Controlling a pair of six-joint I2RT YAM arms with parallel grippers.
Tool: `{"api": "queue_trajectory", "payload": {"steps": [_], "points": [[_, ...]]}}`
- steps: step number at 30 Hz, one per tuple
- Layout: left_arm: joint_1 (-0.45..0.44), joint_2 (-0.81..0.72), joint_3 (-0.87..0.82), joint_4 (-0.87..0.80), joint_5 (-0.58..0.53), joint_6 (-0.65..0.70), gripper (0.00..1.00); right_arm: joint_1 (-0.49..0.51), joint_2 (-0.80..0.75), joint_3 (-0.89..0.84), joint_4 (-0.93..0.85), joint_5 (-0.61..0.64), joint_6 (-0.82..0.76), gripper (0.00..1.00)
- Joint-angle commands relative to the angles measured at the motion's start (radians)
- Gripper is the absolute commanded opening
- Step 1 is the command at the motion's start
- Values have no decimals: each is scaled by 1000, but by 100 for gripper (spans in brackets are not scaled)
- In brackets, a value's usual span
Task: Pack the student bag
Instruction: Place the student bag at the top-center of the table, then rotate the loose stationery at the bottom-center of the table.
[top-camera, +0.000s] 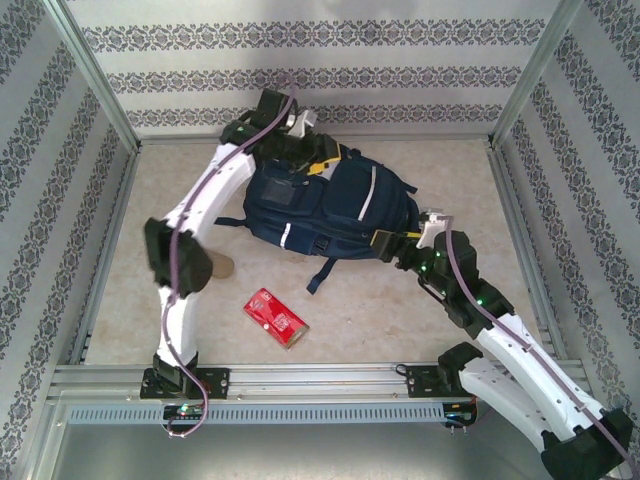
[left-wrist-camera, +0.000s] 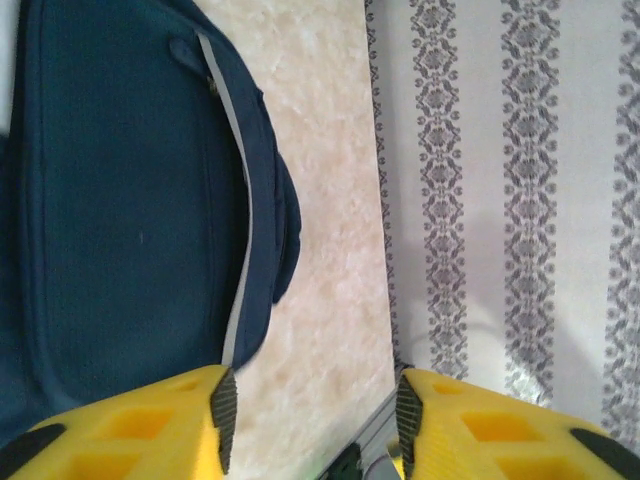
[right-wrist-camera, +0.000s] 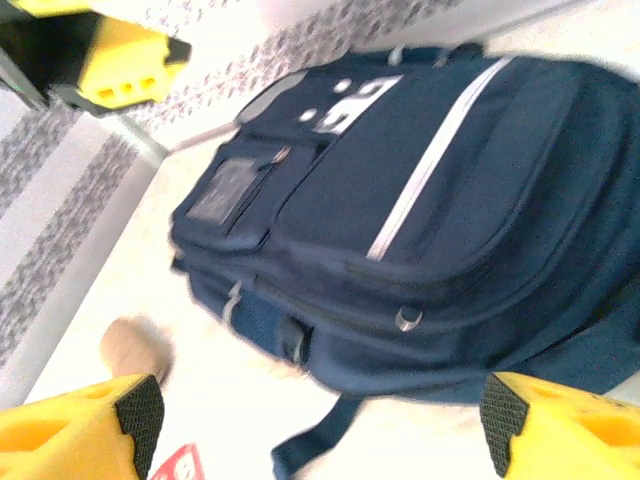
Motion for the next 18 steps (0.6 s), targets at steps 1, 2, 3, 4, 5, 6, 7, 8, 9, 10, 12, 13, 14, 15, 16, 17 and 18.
{"api": "queue_trajectory", "payload": {"steps": [1,2,3,4,5,6,7,8,9,10,12,13,14,15,16,17,18], "points": [[-8,-231,-205,103,-100,73,52,92,29,10,-45,-103,-50,82],[-8,-296,-298,112,-120,78,52,135,53,17,-49,-110,-48,82],[-8,-355,-392,125,-141,80,54,187,82,26,-52,-114,-45,82],[-8,-408,-473,132,-161,76,55,230,111,33,-56,-114,-40,81],[-6,-463,-563,135,-180,69,56,275,144,42,-58,-119,-30,81],[-2,-510,-652,144,-190,58,57,311,179,48,-53,-132,-14,81],[0,-545,-724,152,-192,47,57,336,210,51,-37,-159,4,81],[7,-578,-803,160,-194,29,57,360,246,54,-11,-196,22,80],[13,-615,-883,177,-198,6,57,384,286,62,12,-227,31,80],[18,-646,-947,202,-197,-17,57,406,323,79,18,-244,27,80],[23,-723,-1107,255,-214,-78,57,448,422,142,-25,-232,-4,80],[23,-756,-1167,269,-226,-106,57,467,478,184,-60,-214,-18,79],[24,-792,-1240,284,-243,-144,58,474,530,219,-85,-213,-29,79],[25,-824,-1298,295,-253,-177,58,479,589,254,-105,-218,-35,78],[26,-858,-1346,298,-266,-206,59,481,644,283,-112,-234,-32,76],[26,-885,-1386,301,-276,-227,60,482,690,302,-109,-267,-26,75],[26,-921,-1434,317,-281,-254,63,482,737,316,-96,-305,-12,75]]}}
